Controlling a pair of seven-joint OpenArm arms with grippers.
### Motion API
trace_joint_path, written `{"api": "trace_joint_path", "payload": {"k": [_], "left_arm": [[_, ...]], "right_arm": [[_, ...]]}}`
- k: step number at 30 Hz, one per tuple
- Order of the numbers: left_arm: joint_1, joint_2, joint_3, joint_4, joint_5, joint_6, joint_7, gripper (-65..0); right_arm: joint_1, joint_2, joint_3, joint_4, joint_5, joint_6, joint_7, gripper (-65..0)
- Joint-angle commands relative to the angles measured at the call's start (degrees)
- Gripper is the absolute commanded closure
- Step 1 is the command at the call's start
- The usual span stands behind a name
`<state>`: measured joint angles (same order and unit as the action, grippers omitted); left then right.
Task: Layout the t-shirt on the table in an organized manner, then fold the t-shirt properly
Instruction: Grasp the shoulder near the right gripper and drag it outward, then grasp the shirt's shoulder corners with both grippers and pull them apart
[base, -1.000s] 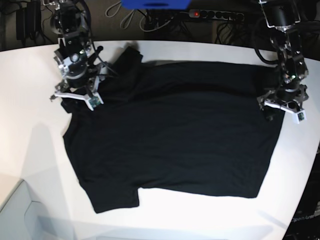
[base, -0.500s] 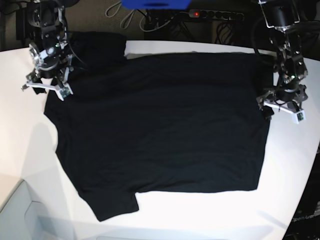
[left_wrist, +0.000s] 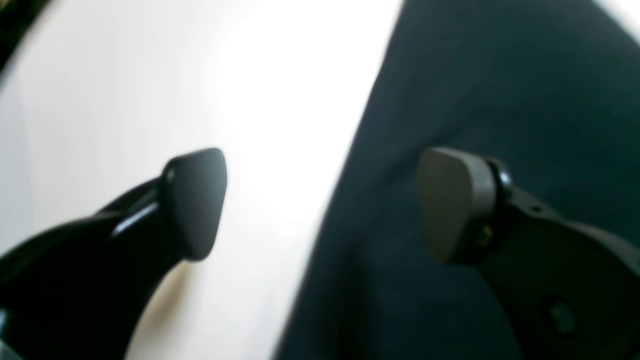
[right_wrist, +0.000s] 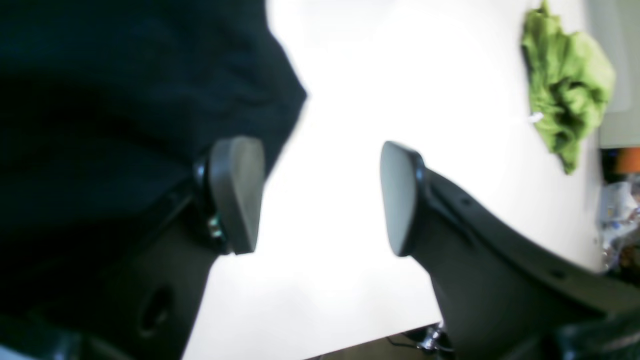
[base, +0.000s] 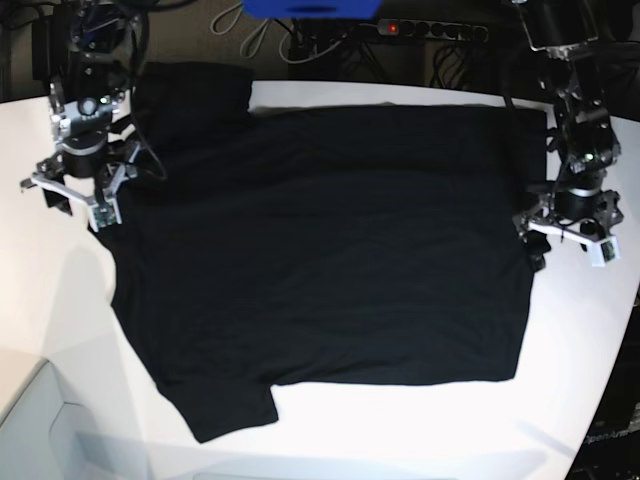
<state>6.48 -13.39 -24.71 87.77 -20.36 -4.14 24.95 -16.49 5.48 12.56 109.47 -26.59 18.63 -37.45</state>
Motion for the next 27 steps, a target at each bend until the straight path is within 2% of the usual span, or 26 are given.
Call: {"api": "trace_joint_path", "payload": {"k": [1,4,6,8,10,12,14,15,16,17,21,27], "left_arm": [[1.2,0.2,-0.2,3.3,-0.1,-0.2,-0.7,-58.3],[5.1,3.8,0.3,10.3,-0.2,-0.3,-0.6,-57.5],[7.5,6.1,0.5,13.9,-0.7,-0.3,-0.6,-52.0],[9.7,7.4,2.1,16.8,-0.9,-0.3,1.3,-39.7],[11.5,7.9,2.7,19.3,-0.9,-0.3,4.3,-22.2],[13.1,8.9,3.0,20.5,-0.9,-0.3,8.0,-1.3],[13.8,10.4,2.5,20.4,-0.6,-0.2,11.5,0.0],[14.1,10.8,2.4,20.1,-0.3,-0.2,12.8,-3.2],[14.4,10.9,2.4,19.3,-0.3,-0.2,13.6,-3.2],[14.8,11.0,2.4,17.5,-0.3,-0.2,14.1,-0.9],[15.1,10.7,2.4,9.9,-0.3,-0.2,11.8,-0.3],[13.9,7.3,2.9,1.8,-0.3,-0.2,4.0,-0.3]], "right_arm": [[0.3,-0.2,-0.5,0.9,-0.1,-0.4,1.0,-37.3],[0.3,-1.9,-2.1,0.8,-0.1,-0.4,1.0,-37.3],[0.4,-2.7,-3.2,0.8,-0.1,-0.4,1.0,-37.3],[0.4,-3.0,-4.2,0.8,-0.1,-0.4,1.0,-37.3],[0.4,-3.0,-5.3,0.8,-0.1,-0.4,1.0,-37.3],[0.5,-3.0,-5.7,0.8,0.0,-0.4,1.0,-37.2],[0.8,-3.0,-6.4,0.7,0.1,-0.4,1.0,-37.1],[0.8,-3.0,-6.4,0.7,0.1,-0.4,1.0,-36.8],[0.9,-3.1,-6.5,0.7,0.1,-0.4,1.0,-35.8],[1.0,-3.1,-6.6,0.6,0.2,-0.4,1.0,-34.2],[2.6,-3.1,-7.5,-1.6,0.2,-0.4,0.9,-28.5],[2.6,-3.1,-7.4,-6.0,0.2,-0.4,0.9,-28.1]]}}
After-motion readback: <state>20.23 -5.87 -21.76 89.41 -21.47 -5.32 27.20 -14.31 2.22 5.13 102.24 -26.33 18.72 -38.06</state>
